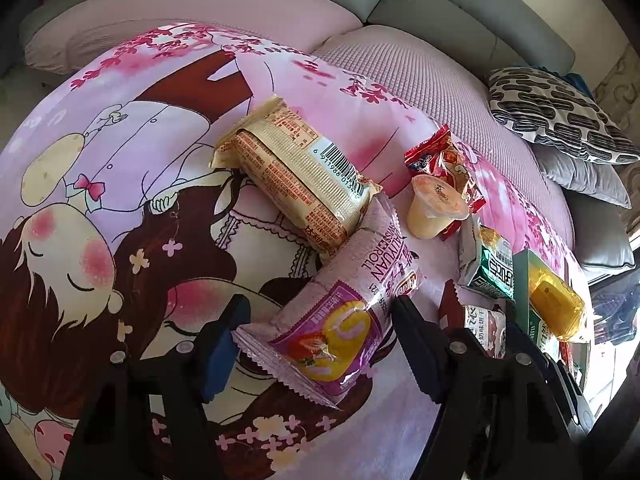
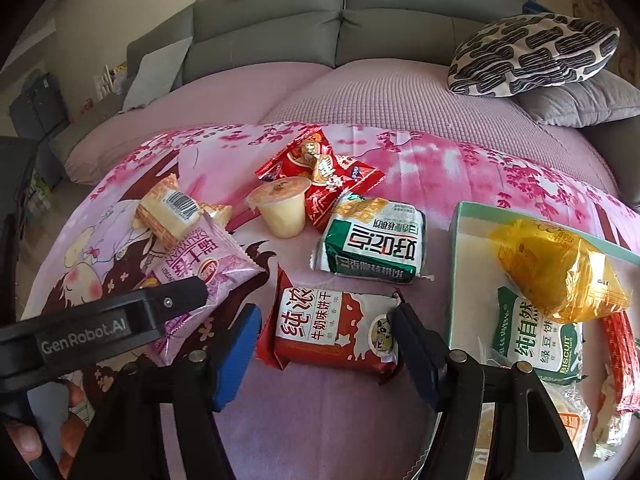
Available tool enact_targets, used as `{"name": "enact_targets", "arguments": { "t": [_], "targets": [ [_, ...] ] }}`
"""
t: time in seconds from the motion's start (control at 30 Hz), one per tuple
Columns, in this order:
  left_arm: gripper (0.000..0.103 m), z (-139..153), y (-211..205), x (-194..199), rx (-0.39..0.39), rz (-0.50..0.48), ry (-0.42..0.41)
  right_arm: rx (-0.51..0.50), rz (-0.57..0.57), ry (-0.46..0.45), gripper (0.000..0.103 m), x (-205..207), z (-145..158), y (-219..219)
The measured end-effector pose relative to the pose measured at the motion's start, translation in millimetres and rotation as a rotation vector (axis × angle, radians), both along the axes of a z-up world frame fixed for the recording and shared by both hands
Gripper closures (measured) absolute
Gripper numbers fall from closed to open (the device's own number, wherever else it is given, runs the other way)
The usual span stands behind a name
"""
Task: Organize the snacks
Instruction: 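Grasp the pink roll bag with the left gripper while the right grasps the red-white box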
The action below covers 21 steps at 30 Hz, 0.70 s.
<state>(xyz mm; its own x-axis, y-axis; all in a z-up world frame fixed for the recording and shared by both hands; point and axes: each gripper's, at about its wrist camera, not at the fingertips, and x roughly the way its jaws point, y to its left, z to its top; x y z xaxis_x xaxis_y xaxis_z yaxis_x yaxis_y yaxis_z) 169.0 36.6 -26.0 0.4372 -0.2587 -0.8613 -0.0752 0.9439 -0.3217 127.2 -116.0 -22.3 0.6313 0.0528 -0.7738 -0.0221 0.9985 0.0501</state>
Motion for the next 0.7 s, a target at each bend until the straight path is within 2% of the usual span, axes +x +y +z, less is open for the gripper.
{"name": "enact_targets", "arguments": {
  "t": [0.17, 0.33, 0.43, 0.7],
  "targets": [
    [0.029, -0.1, -1.3, -0.6, 0.009, -0.002, 0.0, -0.021, 0.044, 0.008, 0.032, -1.3, -2.0, 11.7],
    [0.029, -1.8, -4.2, 0.3, 0.017, -0.007, -0.001, -0.059, 0.012, 0.032, 0.033, 1.5, -11.0, 10.7],
    [0.029, -2.1, -6.0, 1.2, 0.025, -0.01, -0.003, -0.042, -0.005, 0.029, 0.035, 1.8, -10.2, 6.7],
    [0.043, 2.1, -9.4, 0.2, 0.018, -0.037, -0.014, -0.021, -0.027, 0.019, 0.041, 0.4, -6.7, 1.5]
  ]
}}
